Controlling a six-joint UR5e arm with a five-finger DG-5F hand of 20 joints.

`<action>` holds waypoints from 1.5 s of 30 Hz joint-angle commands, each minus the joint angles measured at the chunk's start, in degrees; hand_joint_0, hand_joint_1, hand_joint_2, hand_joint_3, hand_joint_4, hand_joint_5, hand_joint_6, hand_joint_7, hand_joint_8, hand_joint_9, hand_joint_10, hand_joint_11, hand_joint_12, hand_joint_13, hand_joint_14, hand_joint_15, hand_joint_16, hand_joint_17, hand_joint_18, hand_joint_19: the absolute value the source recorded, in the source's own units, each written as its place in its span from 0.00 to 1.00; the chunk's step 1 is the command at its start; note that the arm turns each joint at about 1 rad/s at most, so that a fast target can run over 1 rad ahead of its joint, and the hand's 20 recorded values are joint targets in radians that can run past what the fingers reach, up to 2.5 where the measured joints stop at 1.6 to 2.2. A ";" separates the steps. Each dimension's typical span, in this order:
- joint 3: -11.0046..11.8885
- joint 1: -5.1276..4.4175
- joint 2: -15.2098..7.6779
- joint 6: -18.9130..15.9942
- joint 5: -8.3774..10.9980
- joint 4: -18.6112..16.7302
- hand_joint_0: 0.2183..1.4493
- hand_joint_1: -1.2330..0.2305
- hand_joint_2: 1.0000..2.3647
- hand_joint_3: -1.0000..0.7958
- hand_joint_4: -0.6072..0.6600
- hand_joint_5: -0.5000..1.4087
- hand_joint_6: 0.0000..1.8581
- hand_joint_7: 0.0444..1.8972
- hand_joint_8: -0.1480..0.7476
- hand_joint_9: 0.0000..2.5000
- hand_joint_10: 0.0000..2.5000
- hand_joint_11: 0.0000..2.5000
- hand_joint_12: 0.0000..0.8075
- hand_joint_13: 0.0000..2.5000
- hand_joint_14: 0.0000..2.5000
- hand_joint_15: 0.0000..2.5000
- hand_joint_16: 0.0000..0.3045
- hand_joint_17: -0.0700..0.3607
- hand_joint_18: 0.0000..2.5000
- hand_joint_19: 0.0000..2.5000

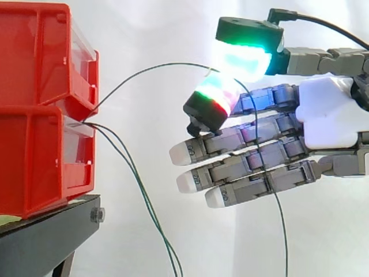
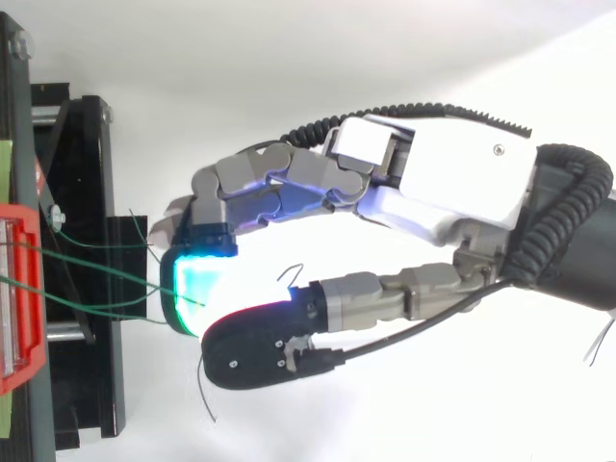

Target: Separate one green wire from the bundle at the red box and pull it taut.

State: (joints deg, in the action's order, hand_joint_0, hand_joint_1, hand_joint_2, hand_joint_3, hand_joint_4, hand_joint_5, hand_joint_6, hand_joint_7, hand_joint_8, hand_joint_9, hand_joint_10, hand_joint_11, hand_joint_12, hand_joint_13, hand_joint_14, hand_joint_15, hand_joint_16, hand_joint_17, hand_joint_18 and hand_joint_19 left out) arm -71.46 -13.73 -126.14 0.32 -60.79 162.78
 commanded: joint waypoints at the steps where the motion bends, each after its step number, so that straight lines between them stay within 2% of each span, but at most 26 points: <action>1: 0.01 0.02 -0.07 1.97 0.77 -0.36 0.32 0.30 0.02 0.59 0.44 0.20 0.44 0.77 0.46 0.23 0.00 0.02 0.50 0.14 0.00 0.02 0.18 0.44 0.14 0.03; 8: 0.01 -0.42 0.02 3.99 0.77 0.34 0.32 0.30 0.02 0.59 0.44 0.20 0.44 0.77 0.46 0.23 0.00 0.03 0.50 0.14 0.00 0.02 0.17 0.44 0.14 0.04; 45: 0.01 -0.42 0.02 4.07 0.85 0.34 0.32 0.30 0.02 0.59 0.44 0.20 0.44 0.77 0.46 0.23 0.00 0.03 0.49 0.14 0.00 0.02 0.17 0.44 0.14 0.04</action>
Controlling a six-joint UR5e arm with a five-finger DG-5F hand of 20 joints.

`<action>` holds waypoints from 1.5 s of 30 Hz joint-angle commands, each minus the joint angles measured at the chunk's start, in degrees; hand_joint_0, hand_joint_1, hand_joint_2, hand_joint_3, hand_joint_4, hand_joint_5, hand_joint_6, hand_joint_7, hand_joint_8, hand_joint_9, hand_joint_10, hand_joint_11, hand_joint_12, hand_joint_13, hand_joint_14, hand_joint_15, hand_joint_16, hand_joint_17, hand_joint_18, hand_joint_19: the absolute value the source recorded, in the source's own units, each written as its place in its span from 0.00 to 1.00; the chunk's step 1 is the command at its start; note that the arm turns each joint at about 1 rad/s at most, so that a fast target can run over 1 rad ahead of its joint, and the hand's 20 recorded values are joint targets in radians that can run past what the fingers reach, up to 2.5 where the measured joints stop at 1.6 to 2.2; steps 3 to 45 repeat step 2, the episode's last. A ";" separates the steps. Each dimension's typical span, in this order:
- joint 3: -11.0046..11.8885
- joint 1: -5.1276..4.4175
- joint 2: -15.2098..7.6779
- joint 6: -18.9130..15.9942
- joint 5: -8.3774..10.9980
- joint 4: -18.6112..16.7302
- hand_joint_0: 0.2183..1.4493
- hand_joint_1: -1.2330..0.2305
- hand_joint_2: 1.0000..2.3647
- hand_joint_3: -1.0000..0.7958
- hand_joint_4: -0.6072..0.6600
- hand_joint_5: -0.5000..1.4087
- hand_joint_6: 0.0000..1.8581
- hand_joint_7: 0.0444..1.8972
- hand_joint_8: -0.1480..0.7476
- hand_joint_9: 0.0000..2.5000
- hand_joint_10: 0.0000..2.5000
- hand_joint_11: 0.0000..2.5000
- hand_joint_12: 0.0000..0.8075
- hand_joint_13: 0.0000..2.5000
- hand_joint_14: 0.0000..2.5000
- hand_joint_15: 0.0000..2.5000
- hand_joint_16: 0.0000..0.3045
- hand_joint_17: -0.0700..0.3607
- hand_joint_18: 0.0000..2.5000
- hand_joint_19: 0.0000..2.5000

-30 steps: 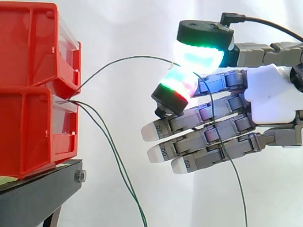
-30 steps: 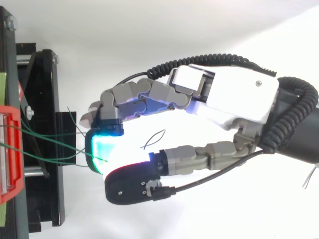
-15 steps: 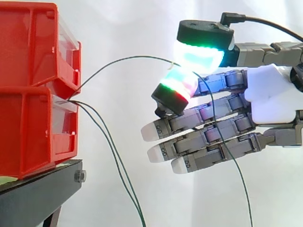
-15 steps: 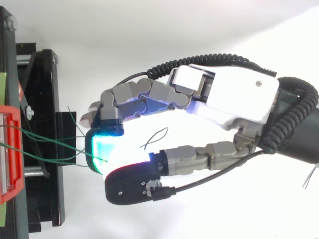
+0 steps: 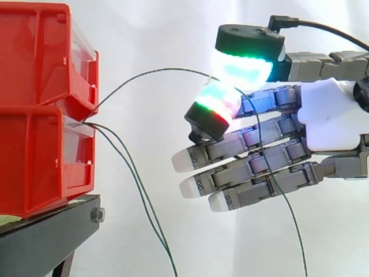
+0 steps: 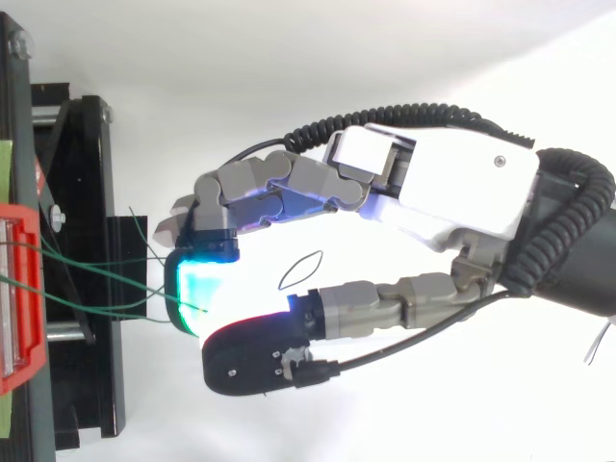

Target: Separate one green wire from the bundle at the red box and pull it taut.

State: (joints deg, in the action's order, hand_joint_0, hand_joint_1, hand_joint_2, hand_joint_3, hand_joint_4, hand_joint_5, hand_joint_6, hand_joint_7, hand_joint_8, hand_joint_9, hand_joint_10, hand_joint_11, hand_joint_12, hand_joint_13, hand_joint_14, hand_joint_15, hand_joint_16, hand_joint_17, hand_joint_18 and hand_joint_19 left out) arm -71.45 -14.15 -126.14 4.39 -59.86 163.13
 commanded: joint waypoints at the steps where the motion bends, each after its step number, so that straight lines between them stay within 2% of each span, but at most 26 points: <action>1: 0.00 0.00 0.02 0.00 -0.08 0.00 0.32 0.30 0.02 0.59 0.45 0.20 0.44 0.77 0.46 0.23 0.00 0.03 0.49 0.14 0.00 0.02 0.17 0.44 0.14 0.04; 45: 0.00 0.00 0.02 0.00 0.01 0.00 0.32 0.30 0.02 0.59 0.45 0.20 0.44 0.77 0.46 0.23 0.00 0.03 0.49 0.14 0.00 0.02 0.17 0.44 0.14 0.04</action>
